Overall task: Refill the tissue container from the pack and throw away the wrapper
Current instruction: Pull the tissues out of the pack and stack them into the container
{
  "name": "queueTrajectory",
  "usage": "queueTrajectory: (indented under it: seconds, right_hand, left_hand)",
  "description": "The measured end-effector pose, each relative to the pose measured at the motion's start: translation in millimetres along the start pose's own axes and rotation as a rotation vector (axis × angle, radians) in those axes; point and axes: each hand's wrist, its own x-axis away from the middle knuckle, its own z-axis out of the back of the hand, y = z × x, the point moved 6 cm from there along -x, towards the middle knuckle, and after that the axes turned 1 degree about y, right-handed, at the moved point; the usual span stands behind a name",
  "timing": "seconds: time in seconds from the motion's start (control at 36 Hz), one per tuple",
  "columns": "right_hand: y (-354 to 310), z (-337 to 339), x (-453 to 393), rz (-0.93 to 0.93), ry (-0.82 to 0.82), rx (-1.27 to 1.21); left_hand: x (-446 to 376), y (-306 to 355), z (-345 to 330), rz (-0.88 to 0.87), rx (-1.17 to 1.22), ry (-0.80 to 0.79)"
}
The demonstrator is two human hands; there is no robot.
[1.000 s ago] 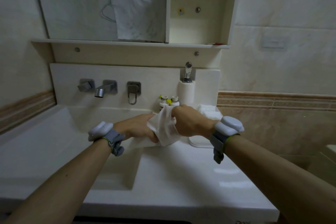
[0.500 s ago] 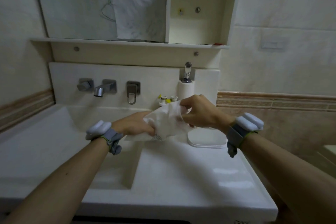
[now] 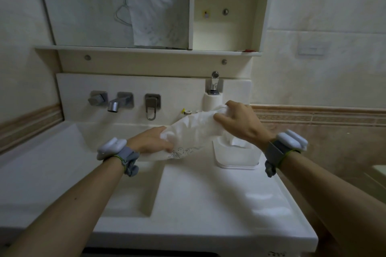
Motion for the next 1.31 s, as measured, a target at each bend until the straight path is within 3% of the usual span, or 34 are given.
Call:
queueTrajectory:
  seconds: [0.14,0.25,0.36,0.53,0.75,0.83,0.94,1.03,1.08,1.19,1.31]
  right_hand:
    - [24,4,-3,-0.254,0.013,-0.279]
    - [42,-9,2,-0.515,-0.111,-0.582]
    - [49,-13,12,-0.626,-0.162,-0.695]
    - [56,-11,15,-0.681,-0.125,-0.925]
    - [41,-13,18,-0.567,-0.306,-1.062]
    - [39,-16,21,-0.550,-0.342,-1.060]
    - [37,-17,22,-0.514,-0.373,-1.055]
    - [35,-18,22,-0.492,-0.410,-1.039]
    - [32,-21,23,-0.484,-0.431,-1.041]
    - [23,-24,22,-0.446,-0.476,-1.049]
    - [11,-25,23,-0.417,-0.521,-1.106]
  left_hand:
    - [-1,-3,1,0.036,-0.051,0.005]
    - [-3,-3,0,0.094,-0.148,0.061]
    - [-6,2,-7,0.142,-0.275,0.112]
    - [-8,15,-23,0.207,-0.424,0.083]
    - [-2,41,-34,0.157,-0.496,-0.039]
    - [3,55,-28,0.084,-0.377,-0.038]
    - [-1,70,-13,-0.066,0.165,0.050]
    - [-2,79,3,-0.159,0.451,0.220]
    - [0,87,5,-0.176,0.593,0.223]
    - [4,101,-6,-0.235,0.567,0.115]
    - [8,108,-11,-0.370,0.474,0.161]
